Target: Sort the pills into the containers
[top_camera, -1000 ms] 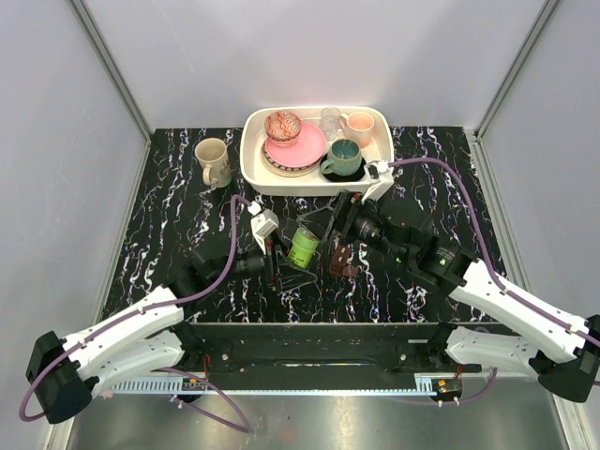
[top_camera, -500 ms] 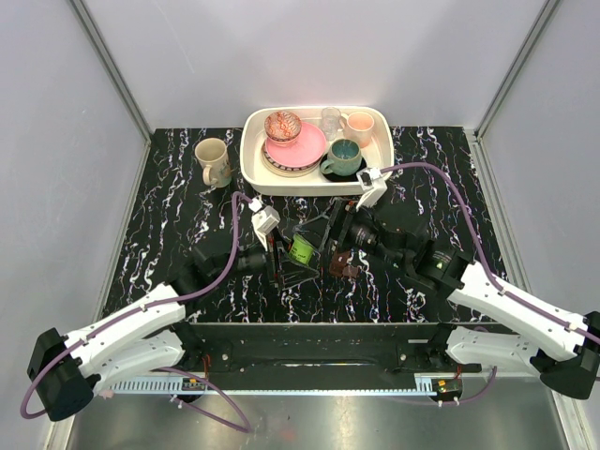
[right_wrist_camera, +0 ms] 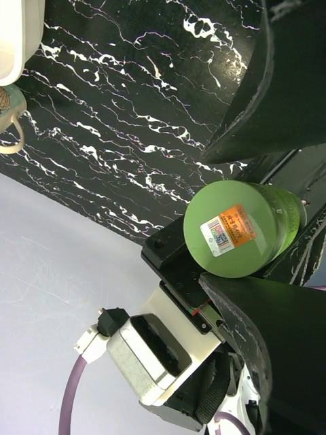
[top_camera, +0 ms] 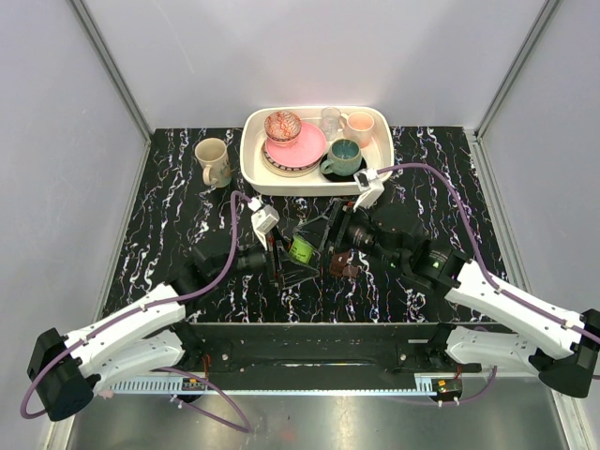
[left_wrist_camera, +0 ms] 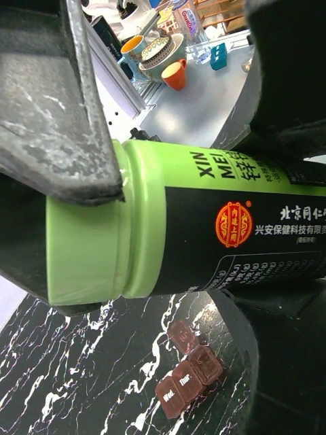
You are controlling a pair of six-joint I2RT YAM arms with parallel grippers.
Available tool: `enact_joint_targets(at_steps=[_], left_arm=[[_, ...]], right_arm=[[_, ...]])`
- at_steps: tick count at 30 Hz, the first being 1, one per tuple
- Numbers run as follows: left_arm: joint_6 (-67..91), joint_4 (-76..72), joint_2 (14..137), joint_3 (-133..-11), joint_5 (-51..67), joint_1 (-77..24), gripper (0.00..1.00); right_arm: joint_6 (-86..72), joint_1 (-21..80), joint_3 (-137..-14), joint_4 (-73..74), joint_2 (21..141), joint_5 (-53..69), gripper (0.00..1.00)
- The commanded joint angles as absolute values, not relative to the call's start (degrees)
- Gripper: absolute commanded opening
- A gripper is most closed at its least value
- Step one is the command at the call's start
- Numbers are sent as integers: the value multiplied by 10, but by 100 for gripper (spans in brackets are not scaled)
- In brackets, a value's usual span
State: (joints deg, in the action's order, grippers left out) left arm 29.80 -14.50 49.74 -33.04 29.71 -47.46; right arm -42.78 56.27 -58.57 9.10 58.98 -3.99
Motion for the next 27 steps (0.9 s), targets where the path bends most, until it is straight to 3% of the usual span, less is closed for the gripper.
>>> enact_joint_targets(at_steps=[1, 9, 20, 24, 25, 27], left_arm=[[303, -203, 497, -361, 291, -477, 0], [313, -223, 497, -354, 311, -477, 0], [374, -370, 497, -337, 460, -478, 0], [376, -369, 491, -348, 481, -480, 0], [375, -365, 490, -350, 483, -481, 0], [374, -360, 485, -352, 482, -481, 0]], right_arm=[[-429, 570, -582, 74, 592, -45, 70], [-413, 570, -570, 65, 580, -47, 35], [-292, 570, -485, -122, 497, 167, 16], [-259, 569, -492, -112, 484, 216, 16], [-255, 569, -495, -106, 482, 214, 28], [-251, 569, -500, -86, 479, 199, 44]])
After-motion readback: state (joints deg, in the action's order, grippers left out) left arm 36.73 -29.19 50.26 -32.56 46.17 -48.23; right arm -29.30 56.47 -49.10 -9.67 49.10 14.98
